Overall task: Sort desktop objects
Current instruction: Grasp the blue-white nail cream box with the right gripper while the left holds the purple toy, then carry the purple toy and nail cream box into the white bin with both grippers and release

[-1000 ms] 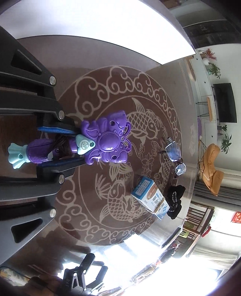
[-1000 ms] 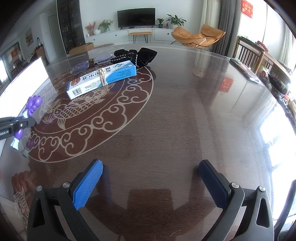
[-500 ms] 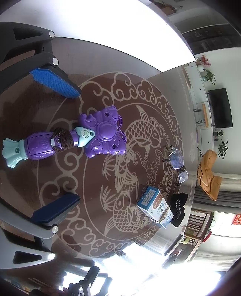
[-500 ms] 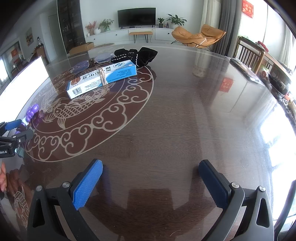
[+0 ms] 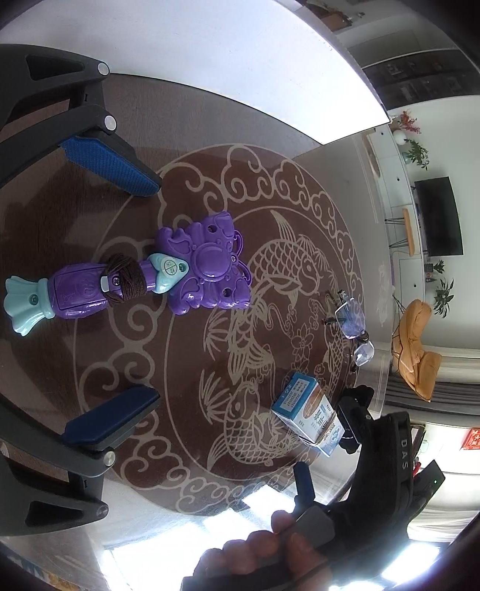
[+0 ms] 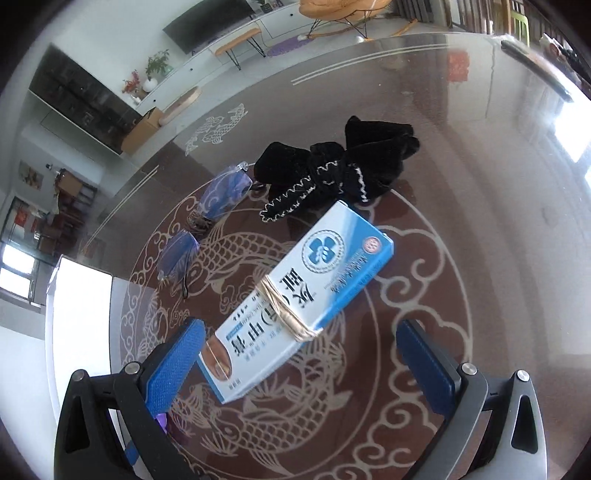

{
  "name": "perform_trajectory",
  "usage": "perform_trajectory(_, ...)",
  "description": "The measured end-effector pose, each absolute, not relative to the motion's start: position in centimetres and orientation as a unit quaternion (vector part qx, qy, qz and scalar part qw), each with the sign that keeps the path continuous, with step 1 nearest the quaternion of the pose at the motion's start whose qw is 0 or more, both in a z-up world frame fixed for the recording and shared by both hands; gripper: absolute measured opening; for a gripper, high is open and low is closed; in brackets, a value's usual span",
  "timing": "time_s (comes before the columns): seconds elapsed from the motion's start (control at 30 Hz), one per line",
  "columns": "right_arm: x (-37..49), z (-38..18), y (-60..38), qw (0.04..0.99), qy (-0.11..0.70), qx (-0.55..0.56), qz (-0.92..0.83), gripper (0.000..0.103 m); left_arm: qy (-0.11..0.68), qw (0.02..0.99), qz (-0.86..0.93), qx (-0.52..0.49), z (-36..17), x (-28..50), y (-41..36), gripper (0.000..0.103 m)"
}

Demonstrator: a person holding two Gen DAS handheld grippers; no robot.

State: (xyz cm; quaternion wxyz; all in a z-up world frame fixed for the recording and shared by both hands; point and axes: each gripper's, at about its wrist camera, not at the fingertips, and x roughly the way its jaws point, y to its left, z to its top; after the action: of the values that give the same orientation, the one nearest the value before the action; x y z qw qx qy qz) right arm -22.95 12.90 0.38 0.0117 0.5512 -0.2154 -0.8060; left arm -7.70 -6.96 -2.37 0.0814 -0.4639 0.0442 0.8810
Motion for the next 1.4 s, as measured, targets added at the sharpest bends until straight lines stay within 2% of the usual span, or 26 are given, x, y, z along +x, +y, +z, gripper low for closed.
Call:
perform_trajectory(0.1,-24.4,0.3,10.6,-0.004,-0.16,0.553,-0.818,0.103,0.044,0.081,0.881,-0.464,-2.3,-7.8,-6.9,0.103)
perform_trajectory(0.2,-24.8,0.0,8.2,0.006,-0.062,0.559,-0.827,0.103,0.043,0.079,0.881,-0.464,-2.2,-7.7,-6.9,0.103)
perform_trajectory(0.27,-23.9,0.1,7.6,0.011,-0.021,0.543,-0.84,0.09,0.043,0.079,0.881,-0.464,-2.2,-7.7,-6.8,0.103)
perform_trajectory(0.33,-22.6,0.4,7.9,0.015,0.006,0.52,-0.854,0.064,0.043,0.079,0.881,-0.464,-2.1,-7.7,-6.8,0.103)
perform_trajectory(0.43,-20.4,0.8,8.9,0.037,0.014,0.505,-0.862,0.046,0.043,0.079,0.881,-0.464,-2.2,-7.7,-6.8,0.103)
perform_trajectory(0.67,-10.6,0.7,12.0,0.084,0.053,0.469,-0.878,0.044,0.043,0.079,0.881,-0.464,-2.2,-7.8,-6.8,0.103)
perform_trajectory(0.77,-6.4,0.3,13.3,0.091,0.052,0.448,-0.888,0.044,0.043,0.079,0.881,-0.464,-2.2,-7.8,-6.8,0.103)
perform_trajectory(0.8,-5.4,0.2,13.7,0.092,0.052,0.441,-0.891,0.048,0.043,0.079,0.881,-0.464,-2.2,-7.8,-6.8,0.103)
perform_trajectory(0.9,-4.2,-0.3,15.3,0.078,0.05,0.443,-0.892,0.085,0.044,0.079,0.881,-0.464,-2.2,-7.8,-6.8,0.103)
perform_trajectory(0.93,-4.6,-0.5,15.9,0.076,0.042,0.452,-0.888,0.092,0.044,0.078,0.881,-0.464,-2.2,-7.8,-6.8,0.103)
perform_trajectory(1.03,-4.7,-0.8,16.2,0.079,0.034,0.46,-0.884,0.103,0.043,0.078,0.881,-0.464,-2.1,-7.8,-6.7,0.103)
perform_trajectory(1.4,-4.3,-0.9,16.0,0.082,0.047,0.462,-0.882,0.103,0.043,0.078,0.881,-0.464,-2.1,-7.7,-6.7,0.103)
